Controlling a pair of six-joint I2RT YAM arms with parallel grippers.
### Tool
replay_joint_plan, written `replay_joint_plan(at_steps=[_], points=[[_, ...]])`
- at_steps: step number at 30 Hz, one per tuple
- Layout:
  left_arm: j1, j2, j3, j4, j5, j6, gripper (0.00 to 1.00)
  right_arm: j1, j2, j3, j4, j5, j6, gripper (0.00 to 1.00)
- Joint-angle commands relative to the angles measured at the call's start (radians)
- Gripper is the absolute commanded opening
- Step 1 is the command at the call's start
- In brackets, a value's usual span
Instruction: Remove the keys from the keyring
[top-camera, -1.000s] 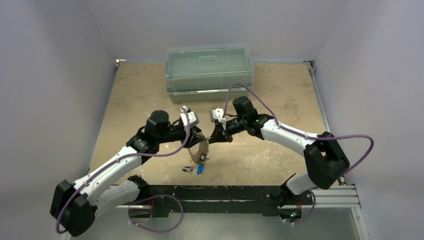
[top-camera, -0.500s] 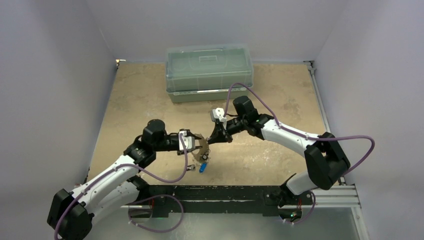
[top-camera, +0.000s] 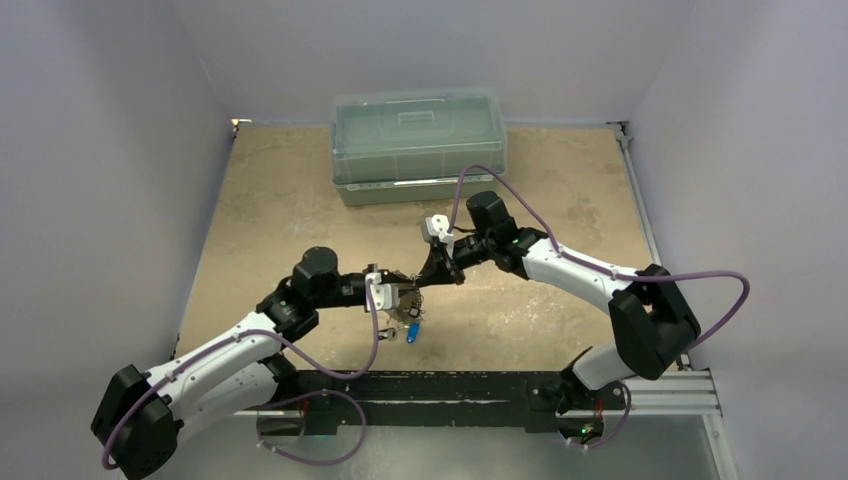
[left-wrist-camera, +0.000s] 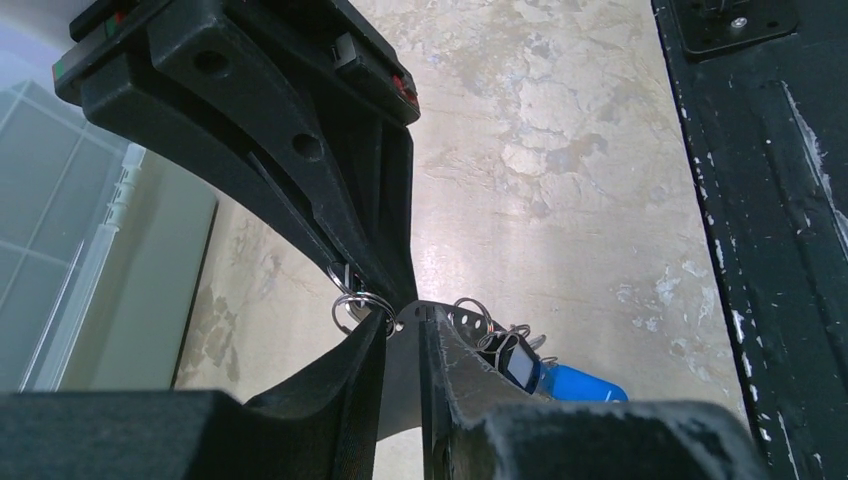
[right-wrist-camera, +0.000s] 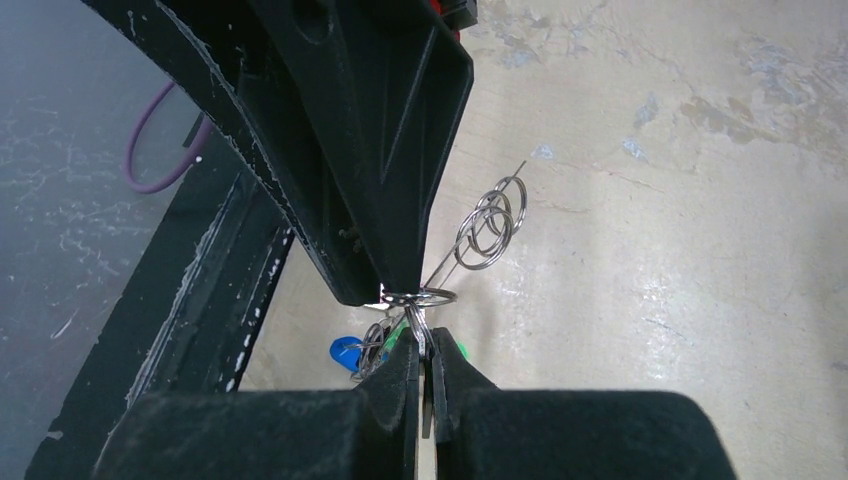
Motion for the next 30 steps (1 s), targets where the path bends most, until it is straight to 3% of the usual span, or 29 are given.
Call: replay_joint_plan(at_steps=[1, 5, 9, 23, 30], points=[[-0.008, 0.013, -0.012, 0.089, -0.056, 0.006, 0.17, 0.005, -0.014, 0.011, 0.033, -0.039, 0.011, 0.0], [-0.015, 0.017, -0.013, 0.102, -0.082, -0.001, 0.14, 0.005, -0.015, 0.01, 0.034, -0.042, 0.013, 0.0], [-0.018, 0.016, -0.004, 0.101, -0.106, -0.025, 0.0, 0.004, -0.017, 0.009, 0.035, -0.039, 0.012, 0.0], [-0.018, 0.094, 0.142, -0.042, -0.268, -0.464, 0.0, 0.005, -0.026, 0.032, -0.025, -0.002, -0.061, 0.0], [0.018, 0.175, 0.224, -0.107, -0.273, -0.738, 0.0, 0.004, -0.034, 0.028, -0.034, 0.008, -0.079, 0.0]])
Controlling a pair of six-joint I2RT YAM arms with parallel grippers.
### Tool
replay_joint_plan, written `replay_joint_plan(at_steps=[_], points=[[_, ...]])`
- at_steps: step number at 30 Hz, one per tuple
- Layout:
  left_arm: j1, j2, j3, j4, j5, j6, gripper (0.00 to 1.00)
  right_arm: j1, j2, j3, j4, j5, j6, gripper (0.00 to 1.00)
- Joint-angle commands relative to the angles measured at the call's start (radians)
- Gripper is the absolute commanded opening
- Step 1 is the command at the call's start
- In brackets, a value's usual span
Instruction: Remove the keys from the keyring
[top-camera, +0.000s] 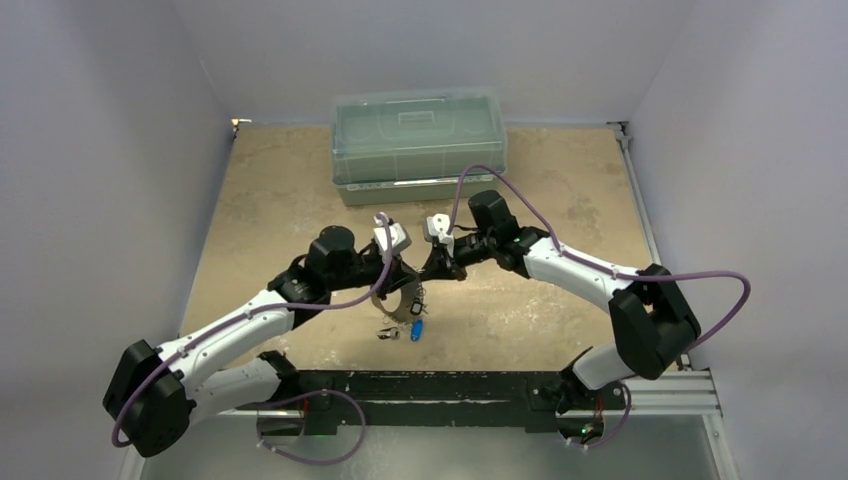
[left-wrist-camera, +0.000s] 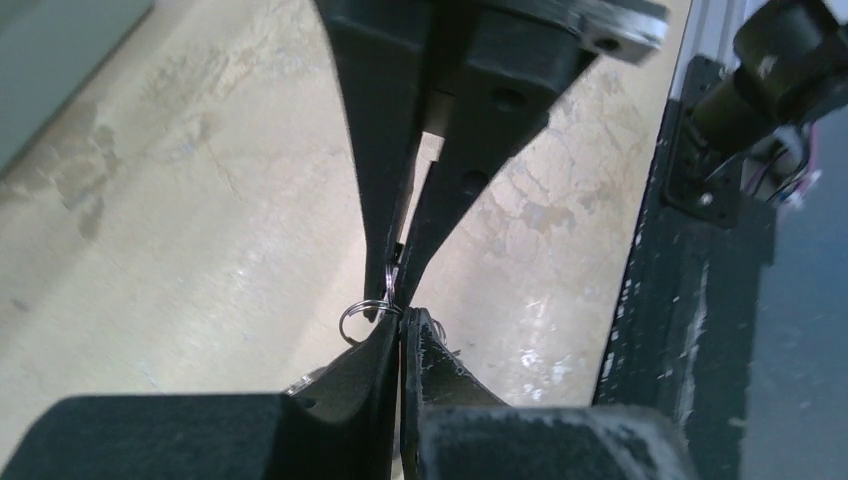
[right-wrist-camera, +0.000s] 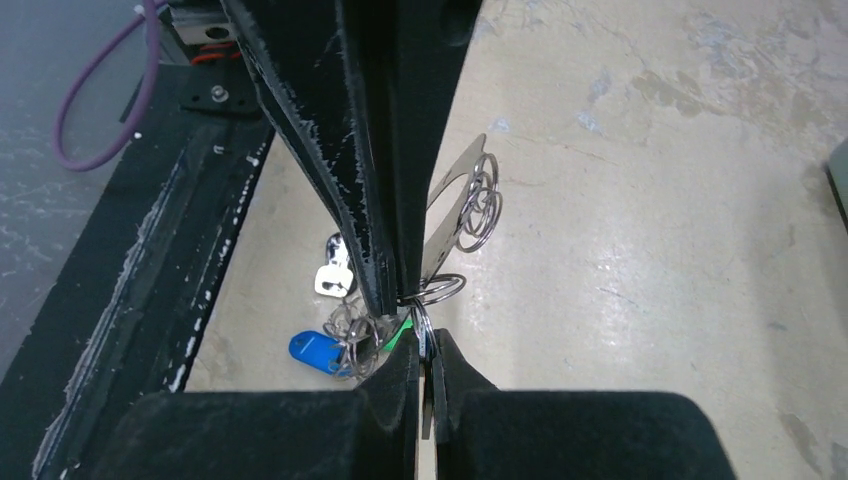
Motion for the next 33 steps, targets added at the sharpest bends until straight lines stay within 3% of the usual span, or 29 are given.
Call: replay_joint_plan(at_steps=[1, 10, 13, 14, 18, 21, 28, 33], points=[[0.046, 0.04, 0.077, -0.019, -0.061, -0.245, 0.0, 0.018, -0.034, 0.028, -0.019, -0.056, -0.025, 0.0], [0.157, 0.108, 0.079, 0.007, 0.067, -0.594, 0.0, 0.017, -0.034, 0.023, -0.014, -0.056, -0.024, 0.0], [0.158, 0.108, 0.077, 0.043, 0.11, -0.628, 0.0, 0.018, -0.035, 0.021, -0.007, -0.059, -0.015, 0.0], [0.158, 0.104, 0.078, 0.047, 0.126, -0.606, 0.01, 0.017, -0.035, 0.019, -0.002, -0.059, -0.011, 0.0], [0.158, 0.055, 0.058, 0.053, 0.154, -0.432, 0.26, 0.017, -0.034, 0.014, 0.009, -0.064, 0.001, 0.0], [0.157, -0.009, -0.005, 0.096, 0.195, -0.276, 0.35, 0.017, -0.034, 0.012, 0.02, -0.072, 0.018, 0.0], [0.141, -0.142, -0.111, 0.097, 0.275, 0.197, 0.36, 0.017, -0.031, 0.005, 0.046, -0.084, 0.046, 0.0], [0.117, -0.158, -0.138, 0.117, 0.297, 0.381, 0.31, 0.018, -0.025, 0.006, 0.05, -0.085, 0.052, 0.0]])
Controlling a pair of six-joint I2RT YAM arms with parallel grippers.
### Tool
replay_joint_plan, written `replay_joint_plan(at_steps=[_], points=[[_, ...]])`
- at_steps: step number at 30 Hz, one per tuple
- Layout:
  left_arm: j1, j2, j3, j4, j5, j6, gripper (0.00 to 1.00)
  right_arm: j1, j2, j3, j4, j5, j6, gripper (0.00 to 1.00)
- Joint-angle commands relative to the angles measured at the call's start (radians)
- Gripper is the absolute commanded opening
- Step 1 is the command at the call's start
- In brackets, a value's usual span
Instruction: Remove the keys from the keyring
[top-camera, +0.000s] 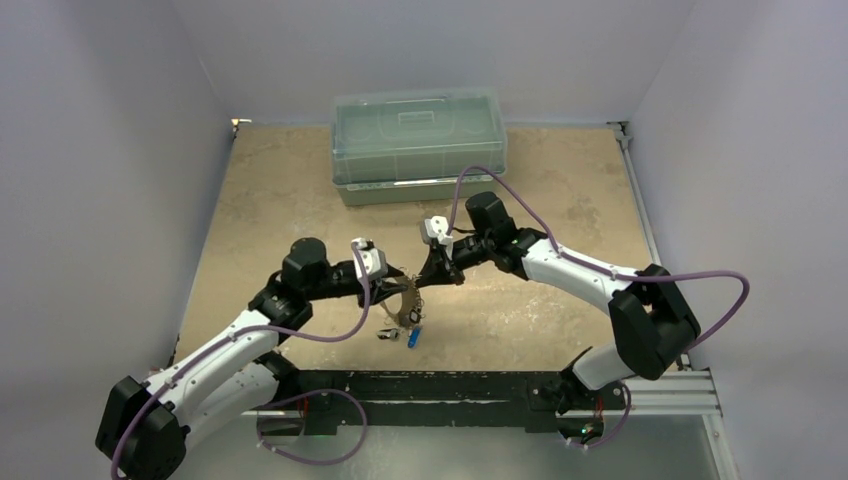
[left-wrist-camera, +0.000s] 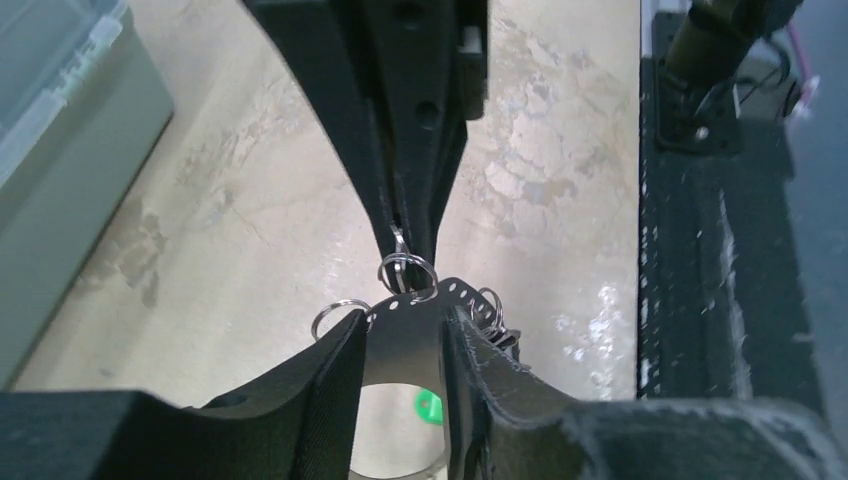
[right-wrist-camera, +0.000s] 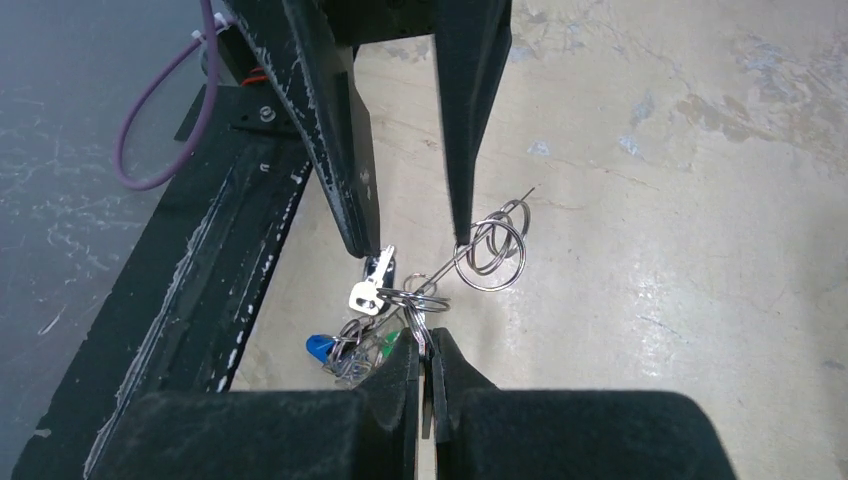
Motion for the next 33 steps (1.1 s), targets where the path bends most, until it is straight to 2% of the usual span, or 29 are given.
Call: replay_joint_plan(at_steps=[1, 9, 19, 23, 28, 33], points=[[-0.025, -0.005, -0.017, 0.056, 0.054, 0.273, 0.3, 0.003, -0.024, 0.007, 0.045, -0.04, 0.018, 0.0], [-0.095, -0.002, -0.031, 0.063, 0.067, 0.427, 0.23, 0.002, -0.023, 0.006, 0.047, -0.04, 0.024, 0.0], [-0.114, 0.031, -0.048, 0.135, 0.001, 0.413, 0.19, 0.003, -0.023, 0.004, 0.045, -0.043, 0.024, 0.0], [-0.119, 0.025, -0.064, 0.147, -0.032, 0.431, 0.25, 0.002, -0.023, 0.001, 0.051, -0.043, 0.028, 0.0], [-0.139, 0.03, -0.074, 0.166, -0.078, 0.447, 0.25, 0.003, -0.023, -0.004, 0.06, -0.045, 0.04, 0.0], [-0.167, 0.037, -0.086, 0.207, -0.158, 0.47, 0.19, 0.002, -0.022, -0.01, 0.062, -0.049, 0.054, 0.0]])
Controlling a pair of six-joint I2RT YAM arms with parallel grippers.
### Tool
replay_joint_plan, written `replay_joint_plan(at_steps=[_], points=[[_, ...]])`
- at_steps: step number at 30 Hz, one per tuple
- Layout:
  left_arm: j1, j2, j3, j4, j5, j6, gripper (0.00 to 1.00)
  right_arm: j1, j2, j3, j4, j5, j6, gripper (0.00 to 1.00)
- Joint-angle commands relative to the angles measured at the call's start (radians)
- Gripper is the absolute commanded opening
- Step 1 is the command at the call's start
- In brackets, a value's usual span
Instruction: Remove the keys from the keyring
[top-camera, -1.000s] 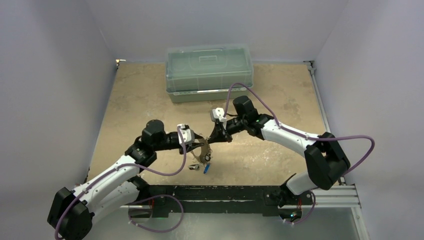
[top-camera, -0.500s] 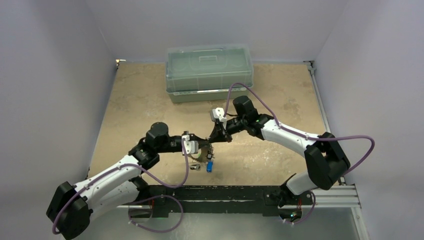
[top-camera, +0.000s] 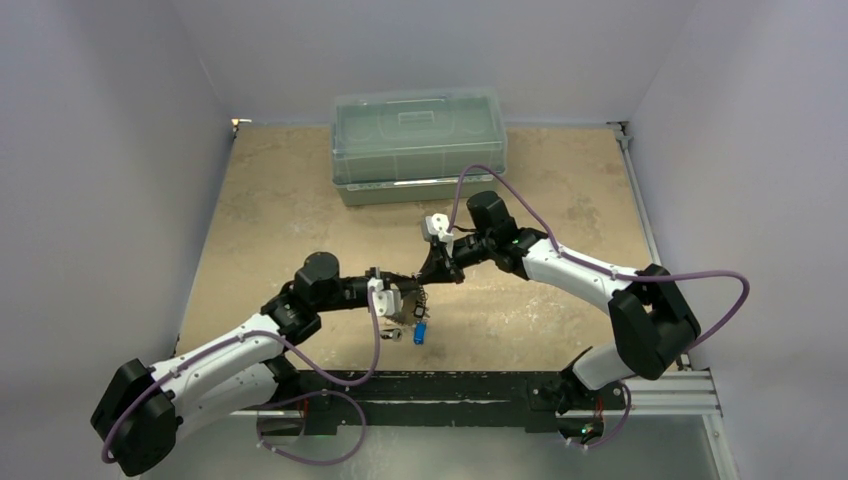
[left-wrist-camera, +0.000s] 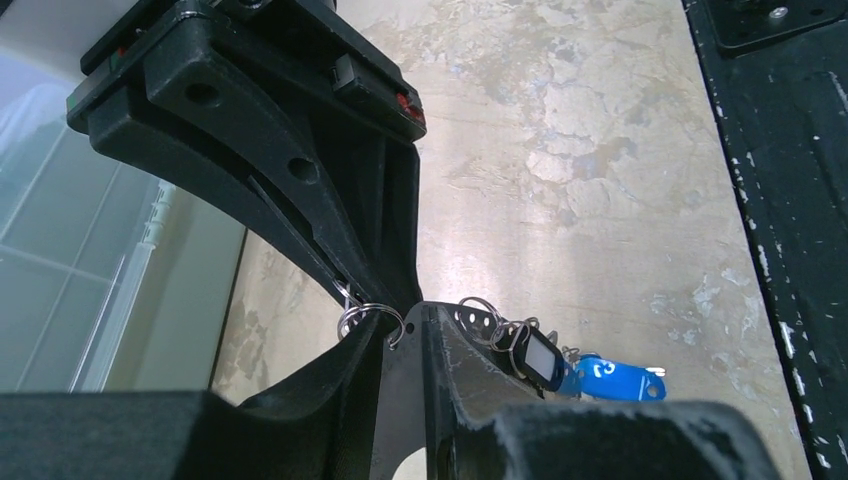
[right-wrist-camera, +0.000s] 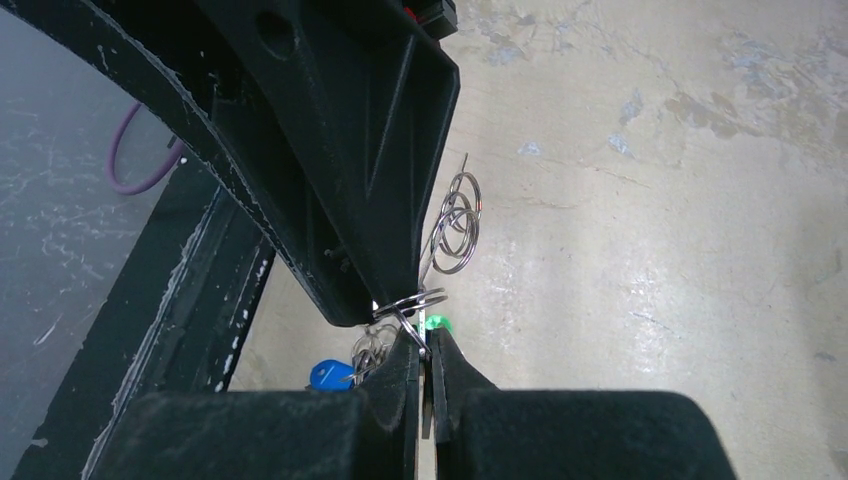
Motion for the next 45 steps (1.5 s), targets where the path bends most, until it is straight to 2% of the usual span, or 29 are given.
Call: replay_joint_plan(at_steps=[1, 8, 12, 14, 19, 28, 35, 45], points=[[-0.024, 0.01, -0.014, 0.066, -0.097, 0.042, 0.18, 0.004, -0.022, -0.005, 0.035, -0.05, 0.025, 0.0], [-0.037, 0.005, -0.024, 0.079, -0.153, 0.045, 0.14, 0.004, -0.019, -0.005, 0.055, -0.052, 0.03, 0.0], [-0.037, 0.002, -0.021, 0.081, -0.148, 0.02, 0.0, 0.004, -0.019, -0.003, 0.053, -0.052, 0.03, 0.0], [-0.039, -0.001, -0.005, 0.061, -0.153, -0.023, 0.0, 0.005, -0.019, -0.002, 0.049, -0.047, 0.025, 0.0], [-0.038, 0.018, 0.061, -0.001, -0.232, -0.241, 0.0, 0.005, -0.019, 0.009, 0.041, -0.029, 0.008, 0.0], [-0.038, 0.009, 0.093, -0.009, -0.25, -0.448, 0.0, 0.005, -0.019, 0.01, 0.017, -0.025, -0.009, 0.0], [-0.018, 0.063, 0.165, -0.058, -0.261, -0.719, 0.0, 0.005, -0.026, 0.003, 0.017, -0.027, -0.018, 0.0], [0.207, 0.171, 0.193, -0.061, -0.157, -1.123, 0.0, 0.005, -0.03, -0.001, 0.016, -0.029, -0.024, 0.0]])
